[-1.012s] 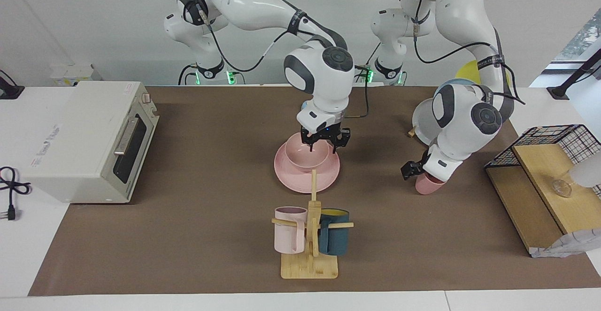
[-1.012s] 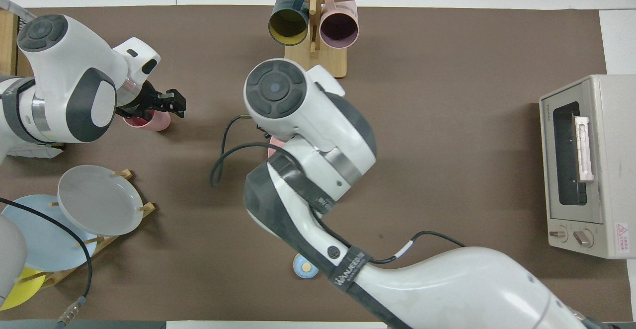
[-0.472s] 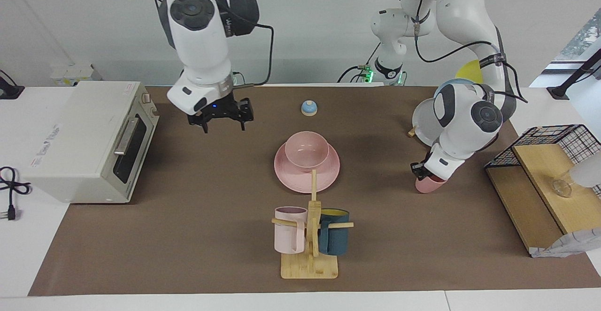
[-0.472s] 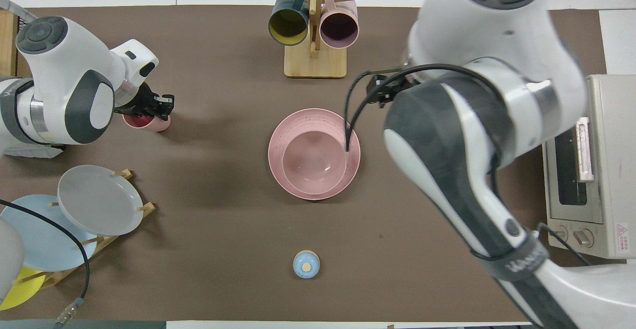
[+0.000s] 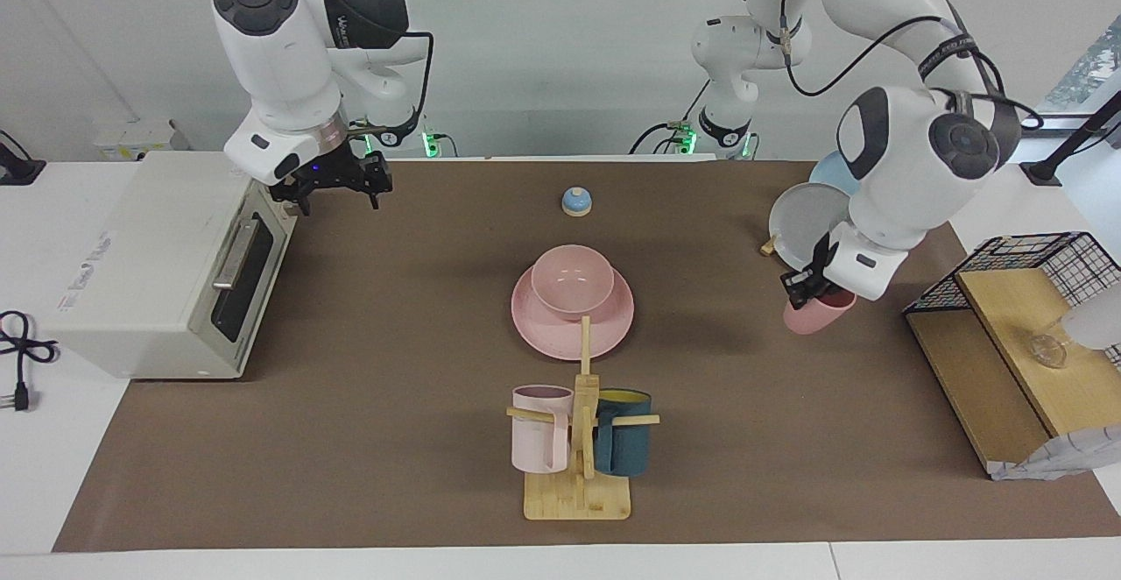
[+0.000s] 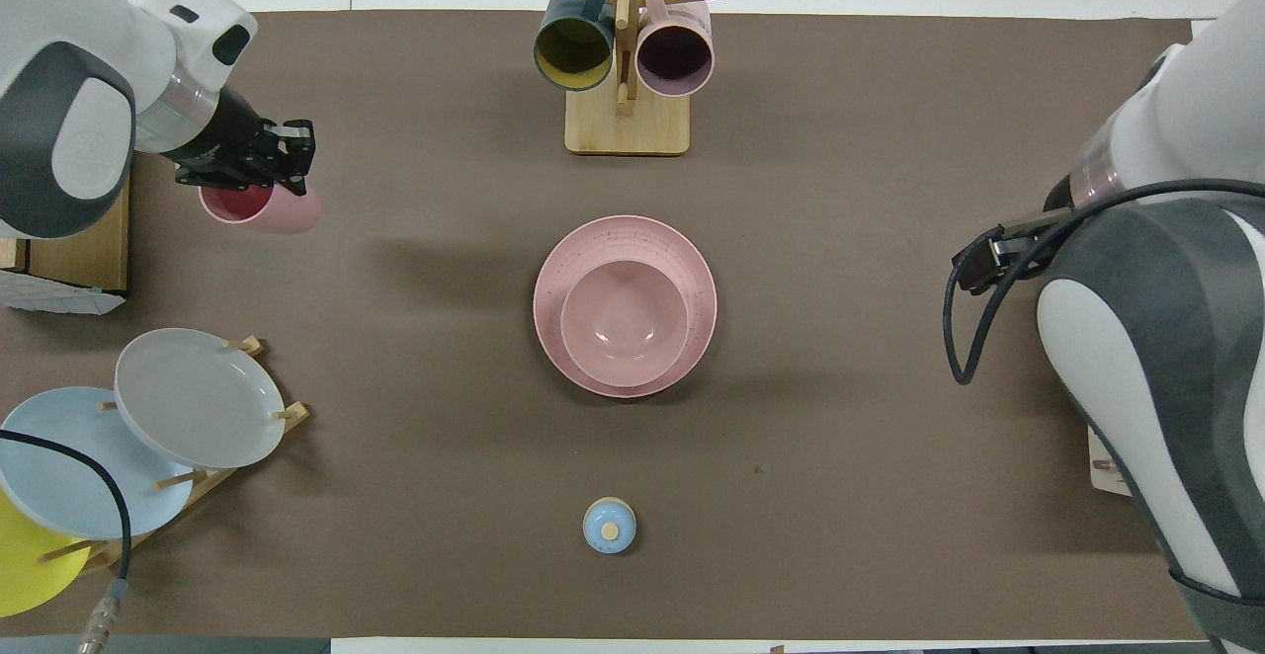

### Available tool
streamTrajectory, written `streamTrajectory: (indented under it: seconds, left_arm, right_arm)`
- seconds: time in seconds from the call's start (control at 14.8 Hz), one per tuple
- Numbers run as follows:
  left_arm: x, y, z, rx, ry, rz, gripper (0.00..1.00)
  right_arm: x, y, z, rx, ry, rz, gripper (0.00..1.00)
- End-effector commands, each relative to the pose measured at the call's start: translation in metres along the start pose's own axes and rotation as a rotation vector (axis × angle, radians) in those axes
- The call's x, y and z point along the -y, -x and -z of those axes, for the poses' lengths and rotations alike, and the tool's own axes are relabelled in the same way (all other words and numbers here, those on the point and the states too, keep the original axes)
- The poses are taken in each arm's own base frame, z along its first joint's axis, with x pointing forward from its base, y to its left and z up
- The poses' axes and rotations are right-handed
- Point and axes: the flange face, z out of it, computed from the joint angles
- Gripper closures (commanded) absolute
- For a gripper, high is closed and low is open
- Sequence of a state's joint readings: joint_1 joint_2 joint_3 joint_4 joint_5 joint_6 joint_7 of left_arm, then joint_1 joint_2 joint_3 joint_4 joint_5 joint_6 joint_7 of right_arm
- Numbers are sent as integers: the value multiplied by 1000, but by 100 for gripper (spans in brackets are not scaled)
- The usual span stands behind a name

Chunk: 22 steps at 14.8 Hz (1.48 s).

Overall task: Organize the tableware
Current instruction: 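Release the bowl and withdraw the right gripper while the left gripper lifts the cup, then lower the small pink cup into the pink bowl with the left gripper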

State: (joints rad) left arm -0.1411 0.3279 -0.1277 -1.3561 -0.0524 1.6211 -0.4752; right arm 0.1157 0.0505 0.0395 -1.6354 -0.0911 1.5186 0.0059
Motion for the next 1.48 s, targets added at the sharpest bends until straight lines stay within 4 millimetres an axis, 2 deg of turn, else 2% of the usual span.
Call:
streamTrajectory:
  seconds: [0.0, 0.13, 0.2, 0.34, 0.54, 0.61, 0.74, 1.01, 1.42]
  left_arm:
    - [-95, 57, 5, 10, -17, 111, 100]
    - [-156, 103, 4, -19, 23, 111, 100]
    - [-180, 119, 0, -32, 58, 101, 100]
    - [-219, 143, -24, -53, 84, 140, 100]
    - [-252, 174, -83, -53, 41, 129, 100]
    - [-259, 177, -101, -62, 22, 142, 100]
    - [-265, 180, -123, -61, 1, 144, 100]
    - [-264, 179, -149, -41, -32, 141, 100]
    - [-259, 181, -183, -42, -31, 143, 100]
  right_arm:
    - [-20, 8, -19, -27, -28, -14, 0]
    - [-25, 9, -19, -31, -39, -31, 0]
    - [-28, 9, -19, -33, -40, -35, 0]
    - [-35, 8, -16, -37, -41, -39, 0]
    - [-42, 10, -18, -39, -43, -52, 0]
    - [-42, 9, -17, -40, -43, -53, 0]
    - [-49, 9, -17, -39, -43, -63, 0]
    - [-69, 10, -18, -36, -50, -83, 0]
    - [-65, 10, -17, -34, -46, -74, 0]
